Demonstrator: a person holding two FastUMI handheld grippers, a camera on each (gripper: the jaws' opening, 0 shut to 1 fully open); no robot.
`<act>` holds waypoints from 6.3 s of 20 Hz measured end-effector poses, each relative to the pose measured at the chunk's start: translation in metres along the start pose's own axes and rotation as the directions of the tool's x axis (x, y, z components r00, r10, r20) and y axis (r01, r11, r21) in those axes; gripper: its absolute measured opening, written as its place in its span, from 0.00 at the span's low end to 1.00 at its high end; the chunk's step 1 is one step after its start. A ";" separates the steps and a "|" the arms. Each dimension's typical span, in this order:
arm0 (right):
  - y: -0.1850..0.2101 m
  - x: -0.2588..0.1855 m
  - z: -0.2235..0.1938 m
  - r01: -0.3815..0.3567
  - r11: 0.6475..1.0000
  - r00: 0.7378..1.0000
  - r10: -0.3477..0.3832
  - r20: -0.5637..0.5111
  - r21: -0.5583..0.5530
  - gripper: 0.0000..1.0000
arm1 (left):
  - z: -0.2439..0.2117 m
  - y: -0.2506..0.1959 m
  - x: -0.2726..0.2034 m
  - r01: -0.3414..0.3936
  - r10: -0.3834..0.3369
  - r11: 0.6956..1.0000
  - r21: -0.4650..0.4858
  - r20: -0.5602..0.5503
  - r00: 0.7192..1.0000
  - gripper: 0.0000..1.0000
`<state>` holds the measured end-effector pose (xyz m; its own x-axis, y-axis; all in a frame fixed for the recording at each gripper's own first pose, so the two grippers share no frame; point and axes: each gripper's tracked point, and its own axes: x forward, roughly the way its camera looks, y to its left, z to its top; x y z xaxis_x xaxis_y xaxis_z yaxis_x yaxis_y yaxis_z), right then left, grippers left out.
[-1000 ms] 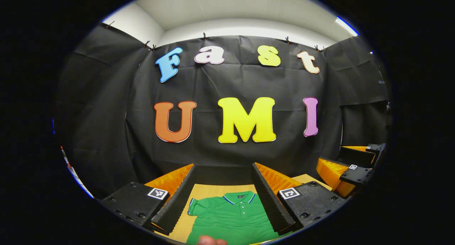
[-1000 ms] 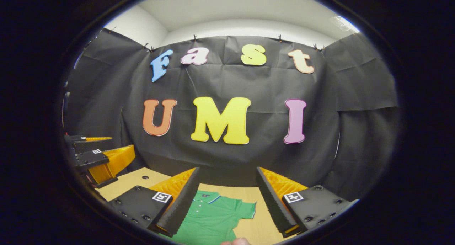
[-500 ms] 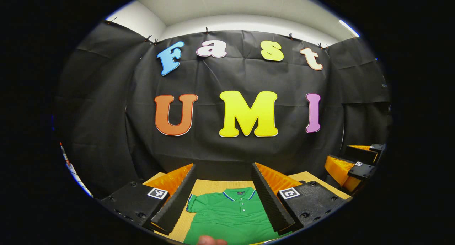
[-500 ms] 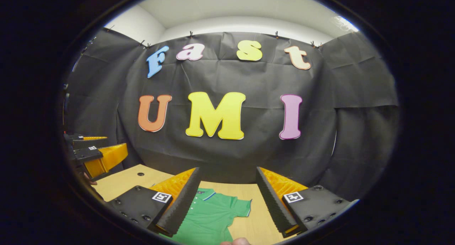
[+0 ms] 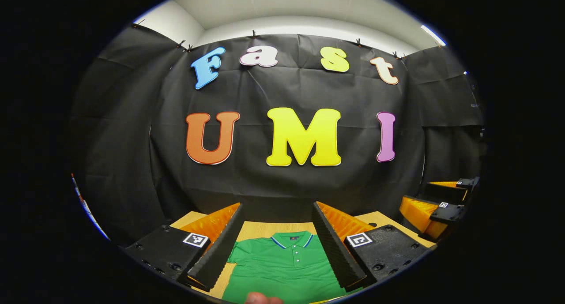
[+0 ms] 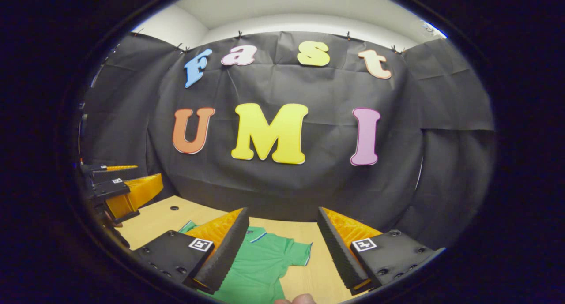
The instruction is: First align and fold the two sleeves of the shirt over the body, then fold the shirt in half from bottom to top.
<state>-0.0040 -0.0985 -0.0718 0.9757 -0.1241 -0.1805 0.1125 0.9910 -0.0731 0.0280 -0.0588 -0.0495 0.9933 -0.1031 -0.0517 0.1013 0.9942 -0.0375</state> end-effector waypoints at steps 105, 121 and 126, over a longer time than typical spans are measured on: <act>0.123 0.108 -0.067 -0.290 0.955 0.912 0.296 -0.283 0.065 0.88 | -0.129 0.159 0.042 -0.077 0.027 0.987 -0.143 -0.321 0.947 0.98; 0.087 0.009 -0.095 -0.257 0.966 0.895 0.230 -0.382 -0.022 0.93 | -0.299 0.173 0.153 -0.052 -0.130 0.954 -0.297 -0.560 0.818 0.98; 0.082 0.005 -0.097 -0.240 0.971 0.892 0.216 -0.397 -0.011 0.92 | -0.324 0.175 0.172 -0.043 -0.135 0.958 -0.282 -0.581 0.803 0.97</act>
<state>-0.0081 -0.0233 -0.1743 0.8204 0.0829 -0.5658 -0.1265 0.9912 -0.0382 0.1987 0.0869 -0.3888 0.7514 -0.2360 -0.6162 0.0391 0.9481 -0.3154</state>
